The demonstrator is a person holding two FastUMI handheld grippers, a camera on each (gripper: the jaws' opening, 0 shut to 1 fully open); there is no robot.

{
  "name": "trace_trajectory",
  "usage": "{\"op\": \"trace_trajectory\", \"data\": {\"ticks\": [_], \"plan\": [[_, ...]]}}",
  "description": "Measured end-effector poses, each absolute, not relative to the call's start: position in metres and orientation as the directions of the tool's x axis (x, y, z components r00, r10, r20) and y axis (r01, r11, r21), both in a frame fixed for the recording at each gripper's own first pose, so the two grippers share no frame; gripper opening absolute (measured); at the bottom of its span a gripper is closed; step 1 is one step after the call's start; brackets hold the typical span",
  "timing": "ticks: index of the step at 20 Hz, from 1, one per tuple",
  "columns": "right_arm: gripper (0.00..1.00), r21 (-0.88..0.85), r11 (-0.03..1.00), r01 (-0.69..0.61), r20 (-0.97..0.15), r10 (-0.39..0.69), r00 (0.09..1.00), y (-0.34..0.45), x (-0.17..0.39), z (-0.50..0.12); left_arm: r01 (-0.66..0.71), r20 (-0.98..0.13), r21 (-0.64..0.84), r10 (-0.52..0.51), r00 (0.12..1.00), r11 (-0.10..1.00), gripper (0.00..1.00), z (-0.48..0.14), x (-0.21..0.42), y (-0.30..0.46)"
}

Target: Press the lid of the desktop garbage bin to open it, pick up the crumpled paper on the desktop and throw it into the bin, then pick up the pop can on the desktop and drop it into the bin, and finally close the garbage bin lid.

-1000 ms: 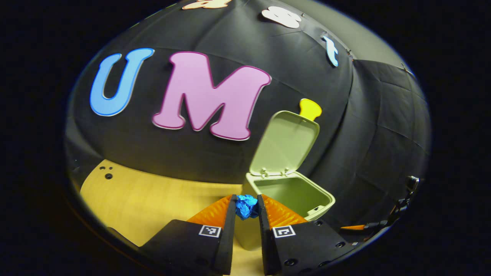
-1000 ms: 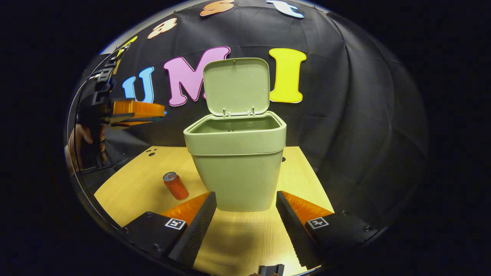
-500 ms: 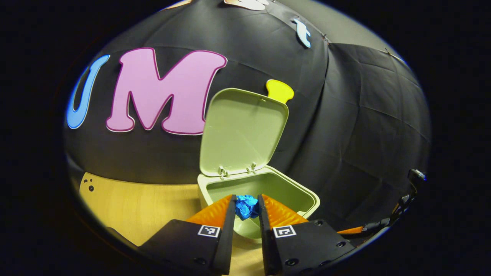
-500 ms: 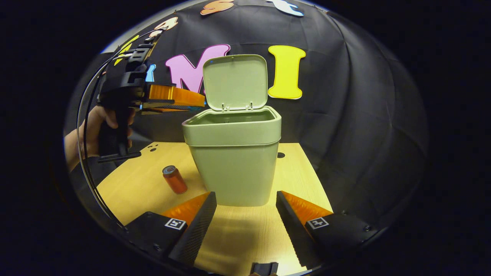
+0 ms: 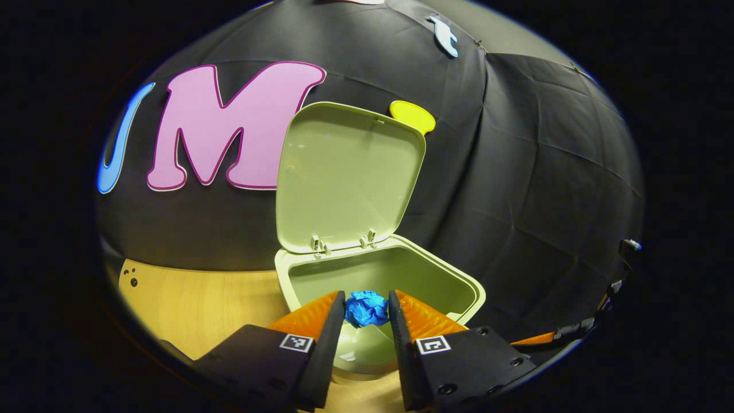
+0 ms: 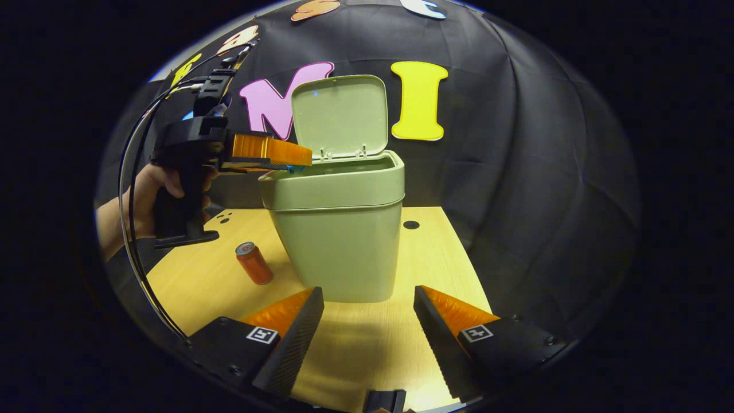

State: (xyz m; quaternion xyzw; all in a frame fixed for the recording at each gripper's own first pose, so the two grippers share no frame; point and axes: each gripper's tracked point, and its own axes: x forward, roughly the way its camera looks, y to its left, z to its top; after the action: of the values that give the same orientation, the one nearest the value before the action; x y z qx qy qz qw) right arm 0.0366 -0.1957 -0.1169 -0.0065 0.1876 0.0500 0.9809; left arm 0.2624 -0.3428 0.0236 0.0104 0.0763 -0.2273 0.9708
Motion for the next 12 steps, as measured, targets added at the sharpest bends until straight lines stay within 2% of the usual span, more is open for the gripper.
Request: {"op": "trace_trajectory", "data": {"ticks": [2,4,7,8,12], "plan": [[0.99,0.005,0.995,-0.102,-0.375,0.097,0.922,-0.195,0.037,-0.118,0.450,-0.145,0.006,-0.445,0.884,0.893,0.56,0.025,0.262,-0.344],[0.99,0.002,0.994,-0.107,-0.381,0.100,0.919,-0.191,0.039,-0.119,0.446,-0.147,0.037,-0.437,0.887,0.894,0.75,0.025,0.263,-0.343],[0.99,-0.004,0.994,-0.113,-0.379,0.103,0.920,-0.185,0.040,-0.117,0.431,-0.119,0.033,-0.425,0.898,0.902,0.86,0.029,0.260,-0.336],[0.99,-0.002,0.993,-0.115,-0.378,0.105,0.920,-0.181,0.041,-0.116,0.426,-0.103,0.021,-0.421,0.901,0.905,0.95,0.033,0.257,-0.331],[0.99,0.005,0.992,-0.123,-0.378,0.115,0.919,-0.163,0.044,-0.110,0.382,-0.040,-0.007,-0.382,0.923,0.924,0.95,0.050,0.242,-0.290]]}}
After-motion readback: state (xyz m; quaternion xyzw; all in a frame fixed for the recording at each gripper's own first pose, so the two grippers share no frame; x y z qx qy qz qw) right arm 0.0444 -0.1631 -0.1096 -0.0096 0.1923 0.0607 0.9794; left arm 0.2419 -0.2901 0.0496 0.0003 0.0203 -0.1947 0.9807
